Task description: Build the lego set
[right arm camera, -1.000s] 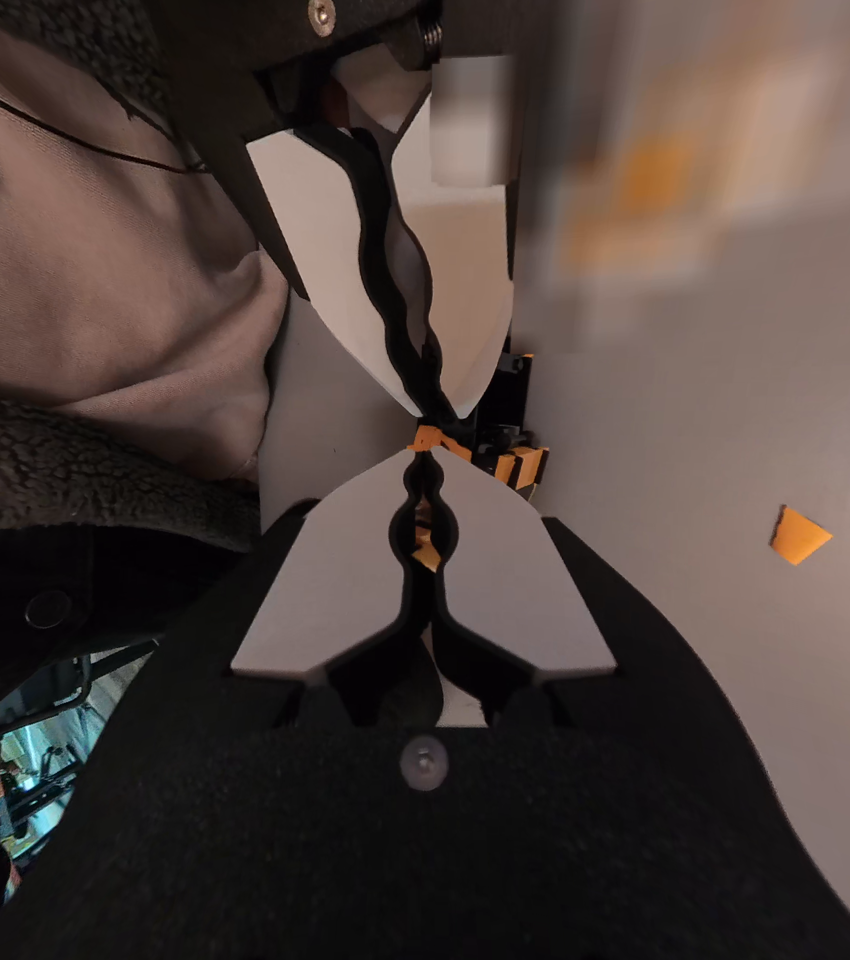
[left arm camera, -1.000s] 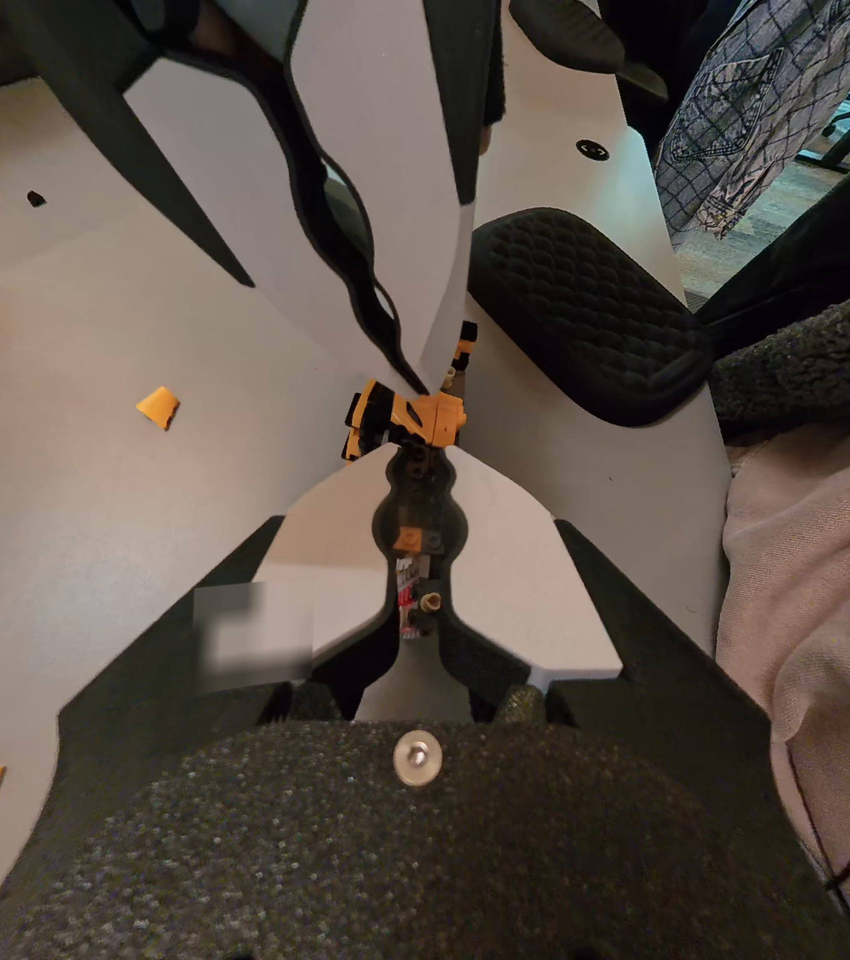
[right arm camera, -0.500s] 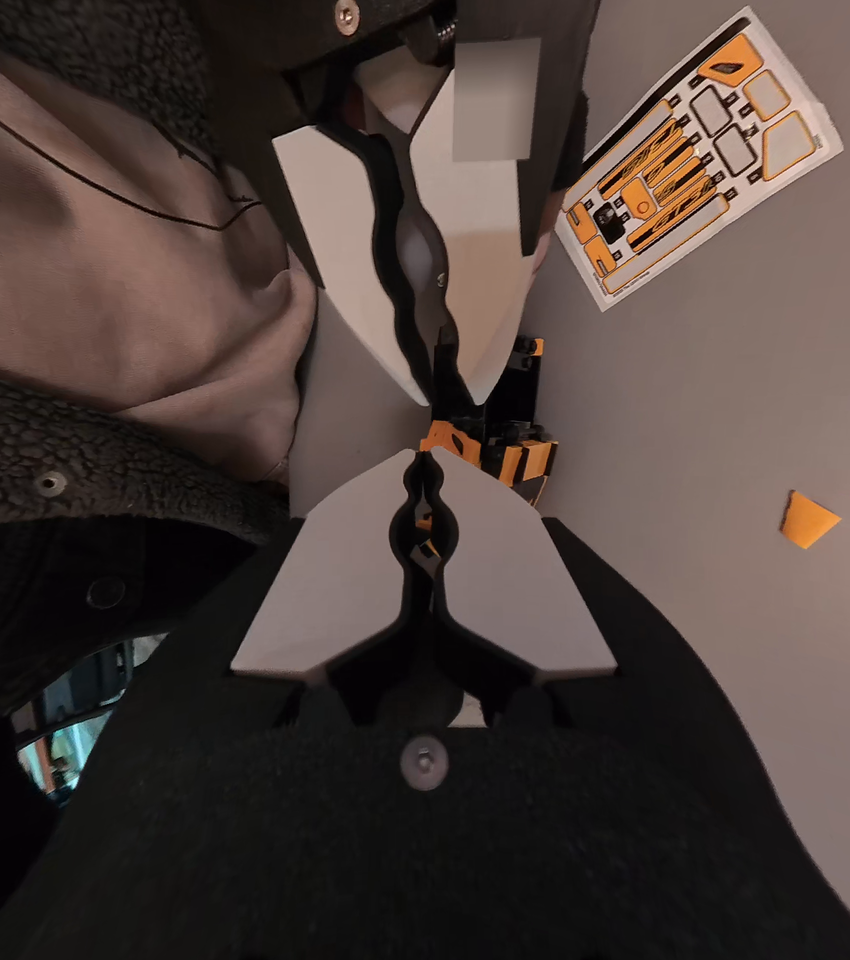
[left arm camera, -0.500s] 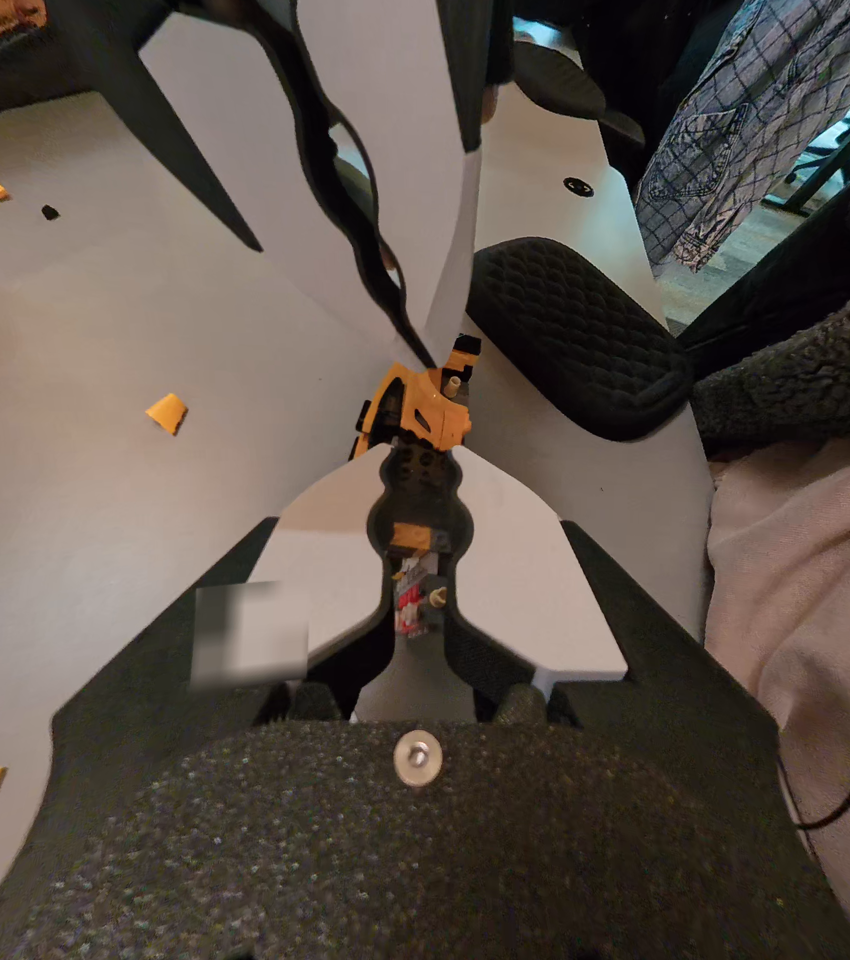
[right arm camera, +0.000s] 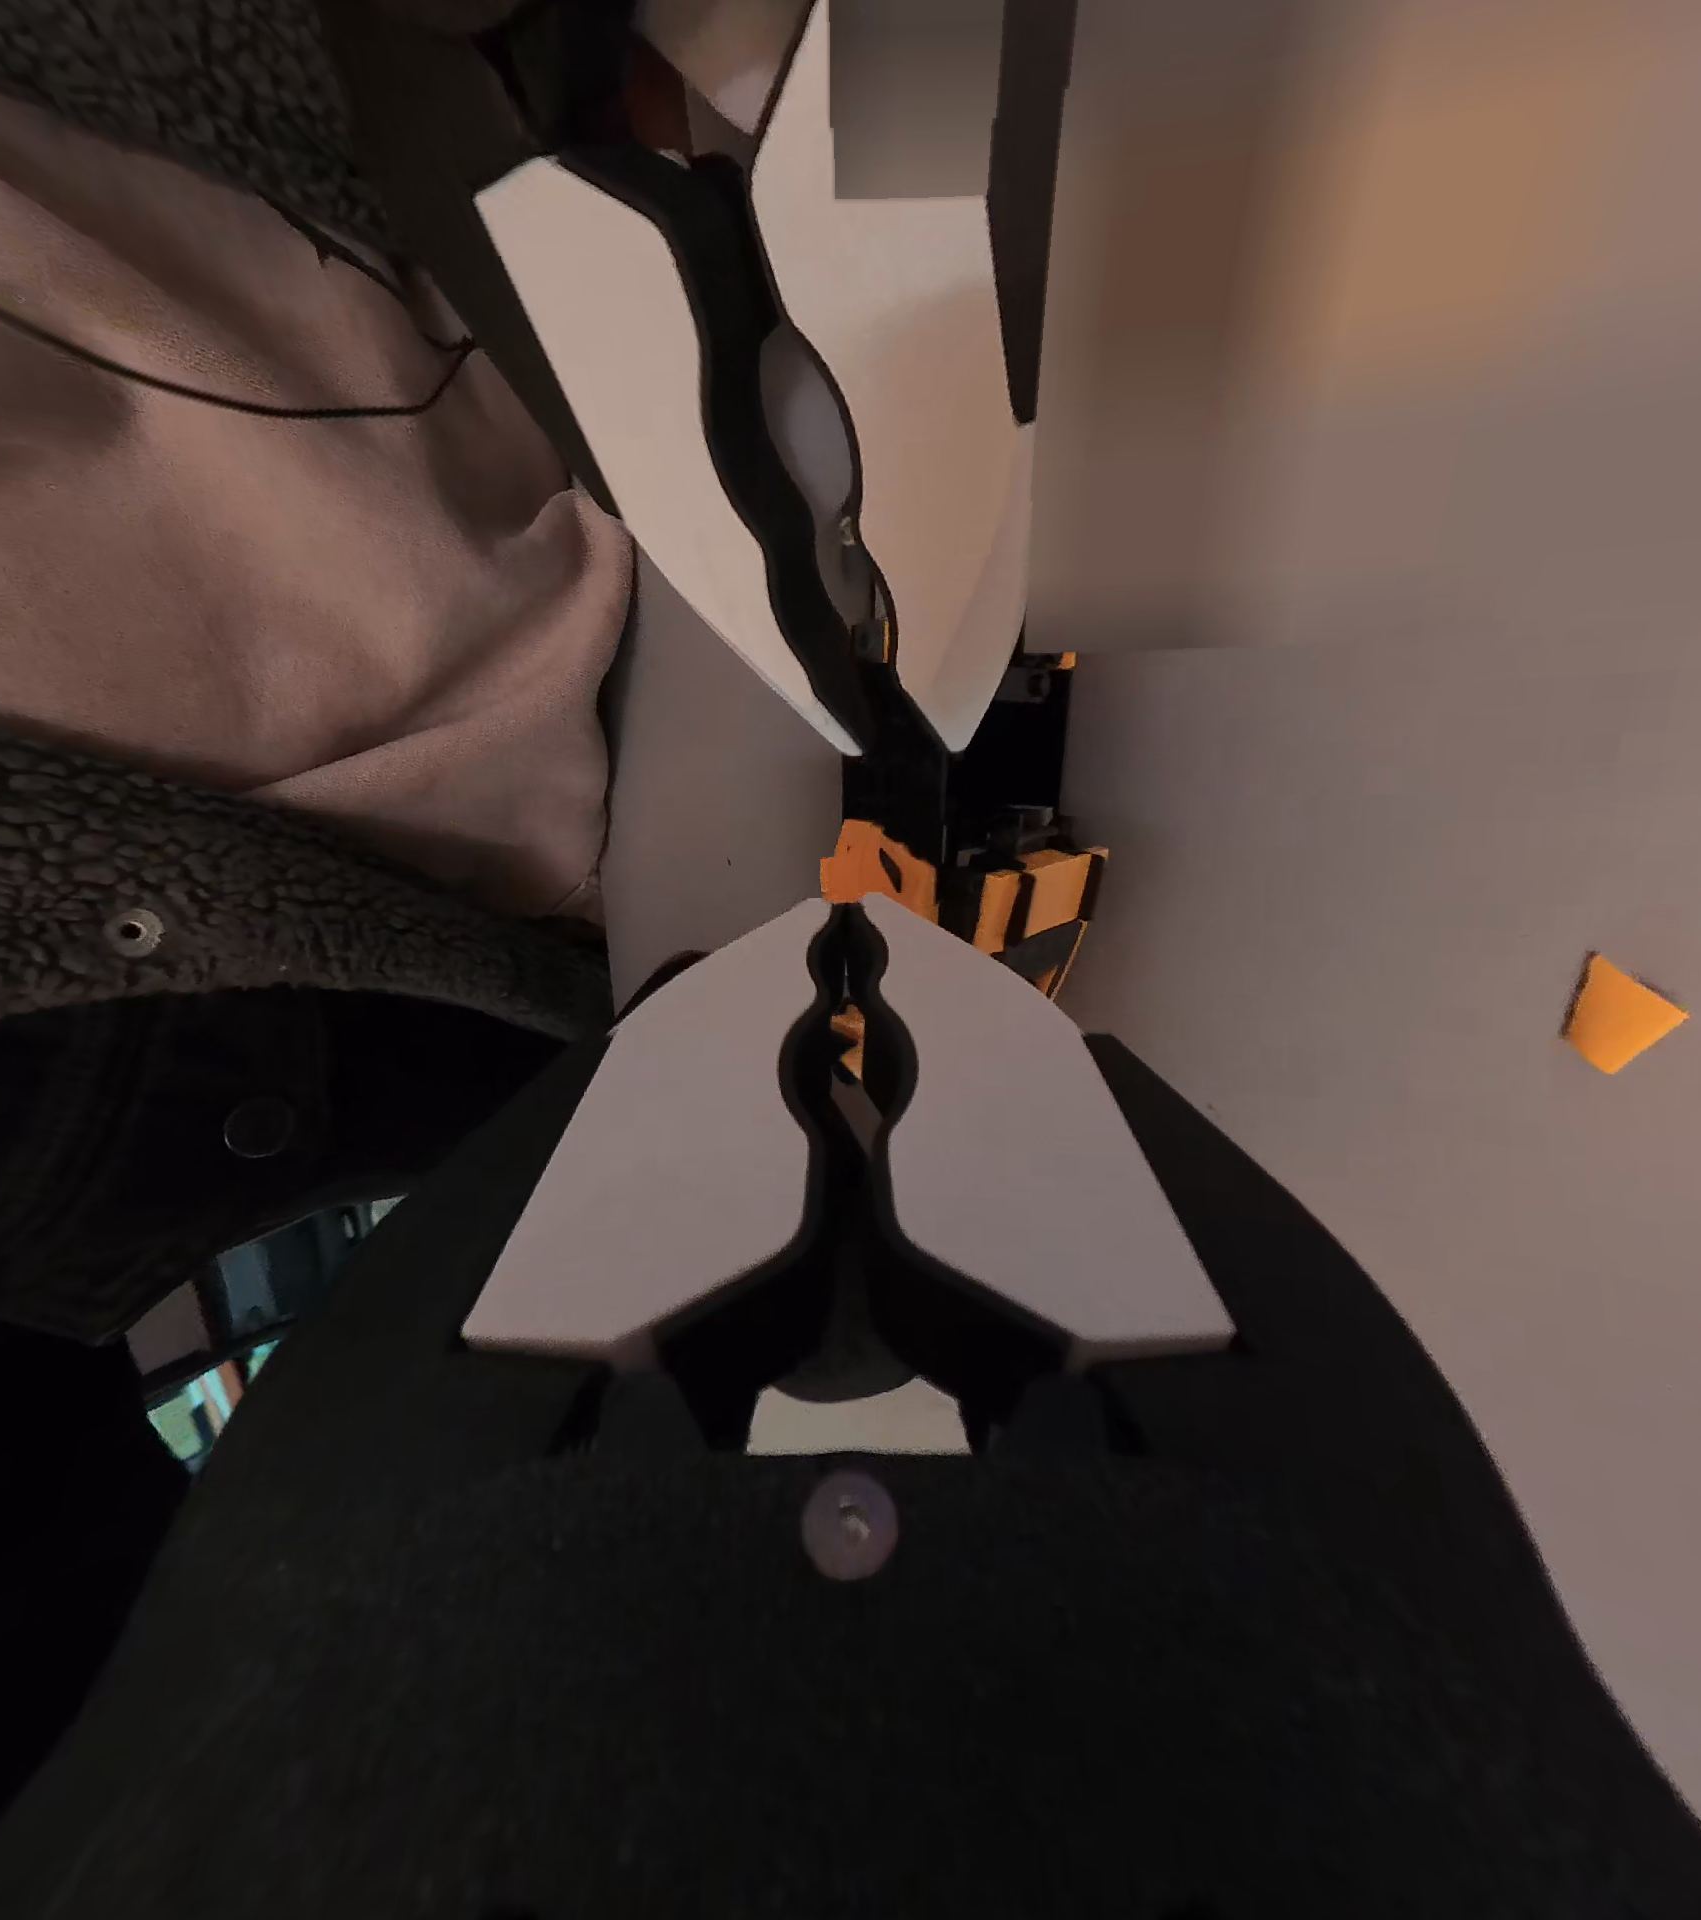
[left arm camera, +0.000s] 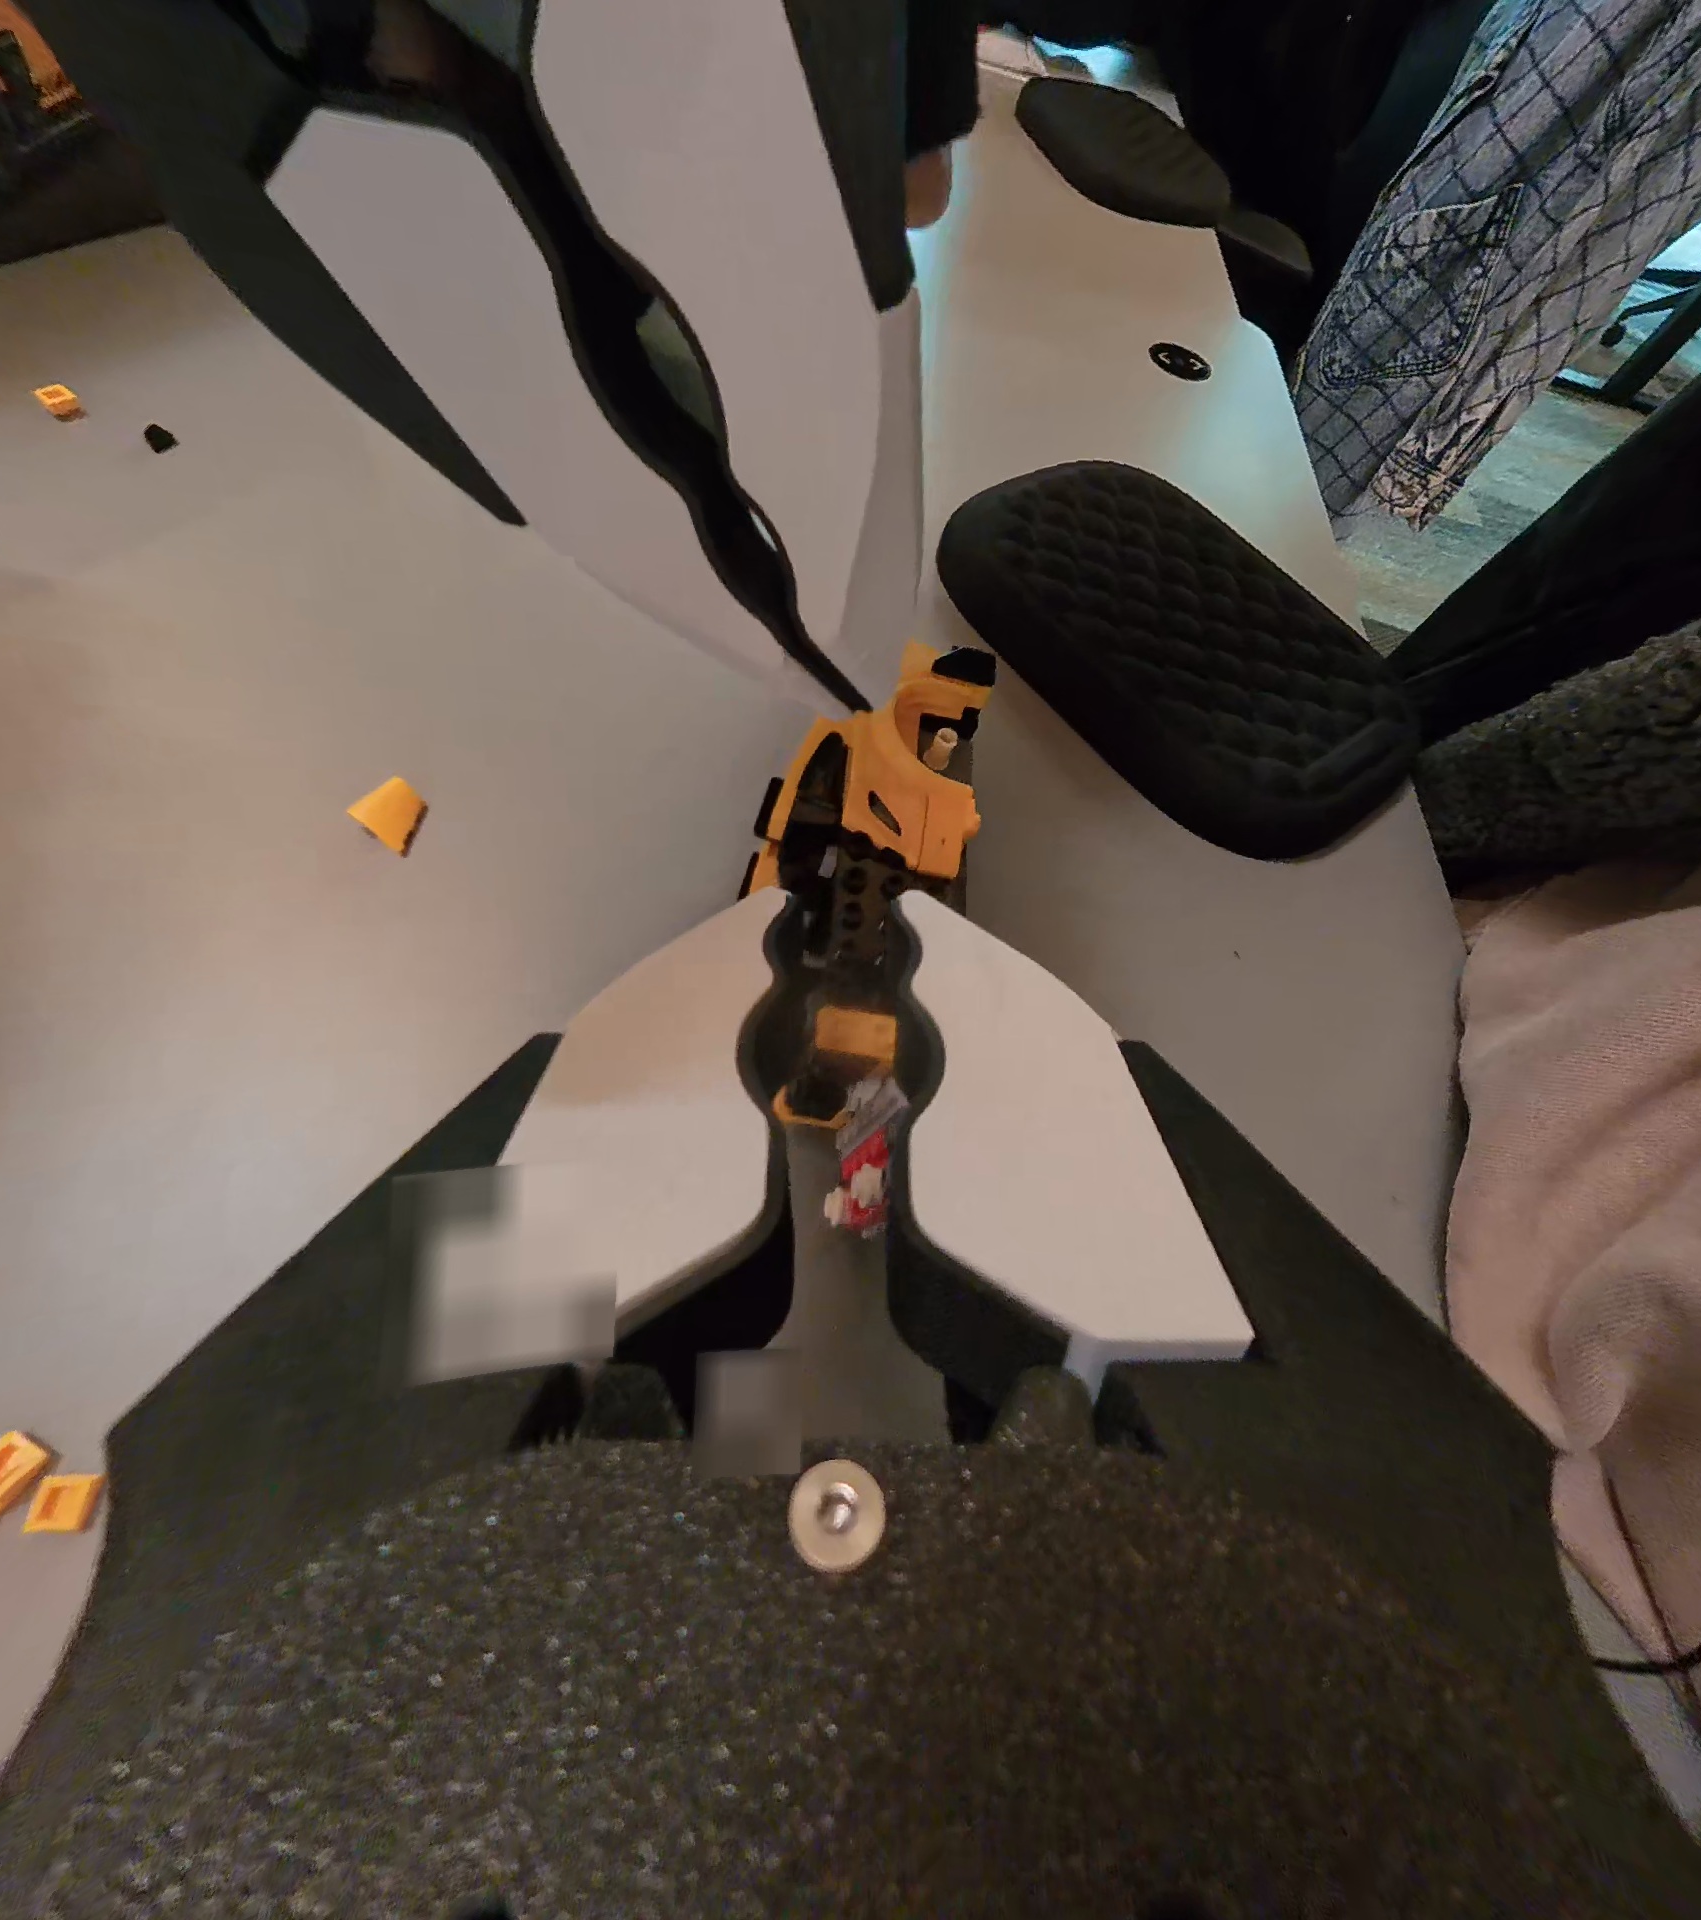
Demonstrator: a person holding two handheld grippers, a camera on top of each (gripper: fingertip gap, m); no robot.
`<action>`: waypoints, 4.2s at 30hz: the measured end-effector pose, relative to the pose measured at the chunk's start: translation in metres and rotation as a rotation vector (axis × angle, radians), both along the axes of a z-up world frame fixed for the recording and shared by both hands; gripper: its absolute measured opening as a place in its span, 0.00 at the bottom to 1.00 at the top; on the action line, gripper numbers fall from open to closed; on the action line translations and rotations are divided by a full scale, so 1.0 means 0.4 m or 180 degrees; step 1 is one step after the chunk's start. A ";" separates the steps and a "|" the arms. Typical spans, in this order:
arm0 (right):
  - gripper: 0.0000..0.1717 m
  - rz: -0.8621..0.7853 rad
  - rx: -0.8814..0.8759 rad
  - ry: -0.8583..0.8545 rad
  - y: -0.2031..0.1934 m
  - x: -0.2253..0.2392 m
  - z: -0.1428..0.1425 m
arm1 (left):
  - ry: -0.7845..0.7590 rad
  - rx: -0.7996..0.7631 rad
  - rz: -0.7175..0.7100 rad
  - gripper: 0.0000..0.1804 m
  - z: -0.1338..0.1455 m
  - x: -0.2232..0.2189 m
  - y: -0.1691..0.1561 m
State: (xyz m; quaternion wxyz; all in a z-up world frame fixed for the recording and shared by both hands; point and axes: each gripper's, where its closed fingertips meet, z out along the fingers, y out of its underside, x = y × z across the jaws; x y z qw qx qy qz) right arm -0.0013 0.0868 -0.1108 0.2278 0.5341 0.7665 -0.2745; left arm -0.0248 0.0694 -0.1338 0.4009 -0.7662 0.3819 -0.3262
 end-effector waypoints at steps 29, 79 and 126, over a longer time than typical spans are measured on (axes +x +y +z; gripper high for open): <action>0.07 0.0260 0.0266 0.0255 -0.009 0.000 -0.058 | 0.0112 -0.0030 -0.0211 0.21 -0.020 0.022 -0.021; 0.11 0.0425 0.1220 0.0910 -0.006 -0.010 -0.059 | 0.0290 -0.0189 0.0003 0.17 -0.057 0.022 -0.013; 0.00 0.0469 0.1292 0.1046 -0.027 -0.003 -0.043 | 0.0370 -0.0152 -0.0125 0.17 -0.057 0.039 -0.029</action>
